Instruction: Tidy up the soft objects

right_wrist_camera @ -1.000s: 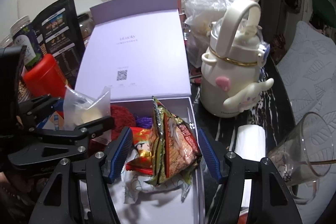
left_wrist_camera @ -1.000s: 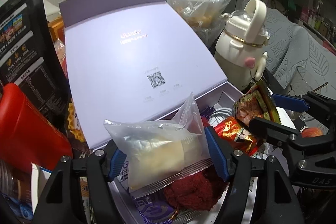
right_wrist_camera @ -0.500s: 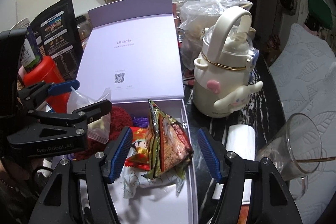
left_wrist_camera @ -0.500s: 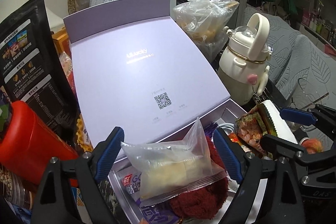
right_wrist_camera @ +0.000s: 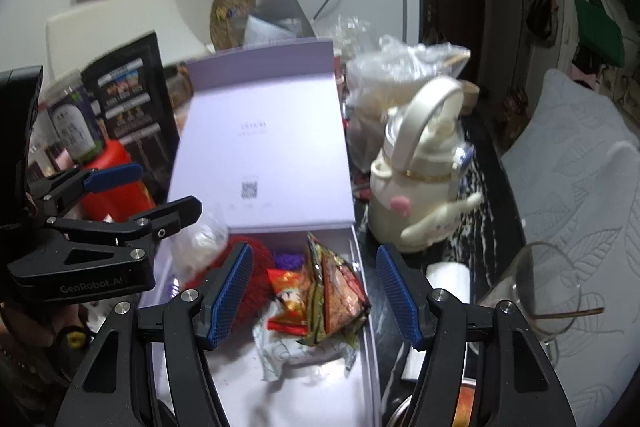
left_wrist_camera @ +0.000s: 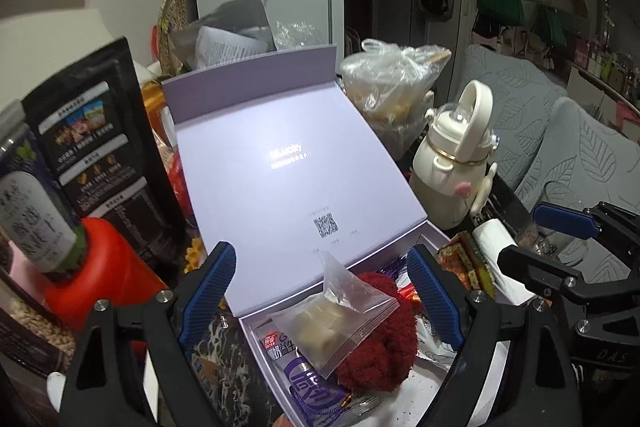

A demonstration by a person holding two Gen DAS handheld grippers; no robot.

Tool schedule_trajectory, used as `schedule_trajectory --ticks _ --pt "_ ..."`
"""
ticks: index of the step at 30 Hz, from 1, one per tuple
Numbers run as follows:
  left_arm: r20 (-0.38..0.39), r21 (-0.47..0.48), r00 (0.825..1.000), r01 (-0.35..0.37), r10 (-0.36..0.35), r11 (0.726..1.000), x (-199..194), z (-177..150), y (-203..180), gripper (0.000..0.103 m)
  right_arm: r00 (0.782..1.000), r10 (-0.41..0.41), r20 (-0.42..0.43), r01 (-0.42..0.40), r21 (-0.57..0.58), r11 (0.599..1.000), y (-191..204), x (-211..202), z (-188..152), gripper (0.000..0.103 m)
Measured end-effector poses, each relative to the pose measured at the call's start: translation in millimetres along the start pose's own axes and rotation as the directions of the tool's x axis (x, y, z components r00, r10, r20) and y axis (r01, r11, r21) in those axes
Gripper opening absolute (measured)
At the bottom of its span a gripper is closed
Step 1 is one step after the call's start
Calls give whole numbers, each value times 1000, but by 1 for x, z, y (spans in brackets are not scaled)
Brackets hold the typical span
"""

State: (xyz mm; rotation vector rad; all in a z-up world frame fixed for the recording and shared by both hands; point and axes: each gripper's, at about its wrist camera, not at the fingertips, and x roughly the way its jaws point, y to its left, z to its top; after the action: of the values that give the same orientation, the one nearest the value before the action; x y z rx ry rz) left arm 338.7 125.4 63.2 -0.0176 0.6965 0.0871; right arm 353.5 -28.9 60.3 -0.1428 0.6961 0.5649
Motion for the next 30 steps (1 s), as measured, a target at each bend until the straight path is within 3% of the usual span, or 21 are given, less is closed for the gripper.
schedule_trajectory --ticks 15,25,30 --pt "153 7 988 -16 15 1000 -94 13 -3 88 982 -19 188 27 -35 999 27 -88 20 70" --pt "260 25 966 -11 4 1000 -168 4 -10 88 952 -73 298 78 -7 997 44 -159 10 90" --pt "292 40 955 28 -39 999 -199 -8 -13 88 939 -104 327 113 -7 994 56 -190 -2 99"
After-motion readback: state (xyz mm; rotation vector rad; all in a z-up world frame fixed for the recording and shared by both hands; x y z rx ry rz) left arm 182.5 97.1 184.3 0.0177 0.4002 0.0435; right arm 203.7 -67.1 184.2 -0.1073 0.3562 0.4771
